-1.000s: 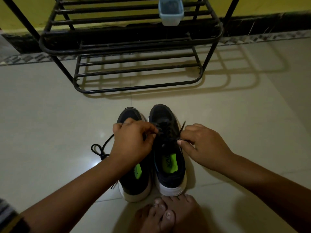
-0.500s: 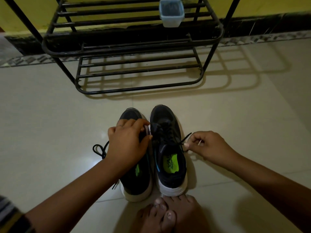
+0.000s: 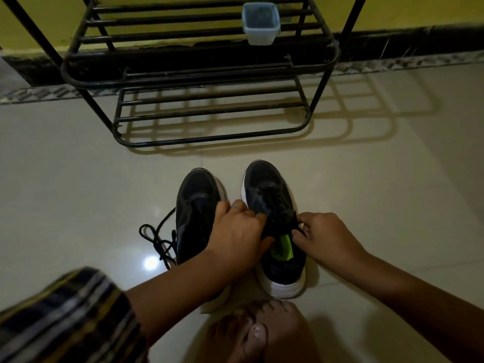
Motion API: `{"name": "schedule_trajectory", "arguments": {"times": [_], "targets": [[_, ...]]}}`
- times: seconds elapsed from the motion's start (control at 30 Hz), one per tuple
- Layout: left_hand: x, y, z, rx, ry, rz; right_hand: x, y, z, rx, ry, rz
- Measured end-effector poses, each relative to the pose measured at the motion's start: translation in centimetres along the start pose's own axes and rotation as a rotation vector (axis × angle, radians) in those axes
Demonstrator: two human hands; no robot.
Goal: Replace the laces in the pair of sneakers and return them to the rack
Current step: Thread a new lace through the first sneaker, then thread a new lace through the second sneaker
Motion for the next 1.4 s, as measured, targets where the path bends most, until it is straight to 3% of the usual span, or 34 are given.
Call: {"name": "schedule_trajectory", "arguments": {"times": [0.2, 0.3, 0.37, 0.47, 0.53, 0.6, 0.77, 0.97, 1.17, 1.3, 1.4], "targets": [[0.5, 0.2, -0.2, -0.030, 0.111, 0.036, 1.3, 0.4, 0.5, -0.054, 0.104, -0.041], [2.0, 3.1, -3.6, 0.064, 0.186, 0.122, 3.7, 0.2, -3.4, 0.127, 0.243, 0.185], [2.2, 5.7, -6.5, 0.231, 0.186, 0.142, 3.9, 0.5, -7.2, 0.311, 0.230, 0.273], [-1.1, 9.8, -10.8, 0.539, 0.441, -0.001, -0.7, 0.7, -12.7, 0.563, 0.204, 0.079], [-3.1, 10.9, -10.8, 0.539, 0.612, -0.026, -4.7, 1.3, -14.7, 0.662, 0.251, -0.109], [-4.2, 11.4, -9.9, 0.471, 0.717, 0.015, -7.2, 1.3, -14.8, 0.637, 0.291, -0.209], [-5.7, 11.1, -8.6, 0.374, 1.066, -0.029, -6.6, 1.0, -12.5, 0.426, 0.277, -0.178], [-5.4, 10.8, -18.0, 0.635, 0.668, 0.282, -7.2, 0.9, -11.9, 0.389, 0.275, -0.274], [-10.0, 8.2, -18.5, 0.583, 0.400, -0.103, -7.3, 0.8, -12.0, 0.383, 0.264, -0.282], [-10.1, 8.4, -18.2, 0.574, 0.311, 0.017, -7.3, 0.9, -12.1, 0.382, 0.290, -0.301], [-10.6, 8.0, -18.5, 0.515, 0.206, -0.063, -7.4, 0.8, -12.2, 0.401, 0.307, -0.303]]}}
Point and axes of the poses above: each hand's wrist, its own y-axis away from the middle knuckle, its own x-axis out of the back of the hand, z = x × y, the point moved 10 cm from there along -y, towards the middle knuckle, and after that the axes turned 4 degrees about -y, right-handed, at the moved point
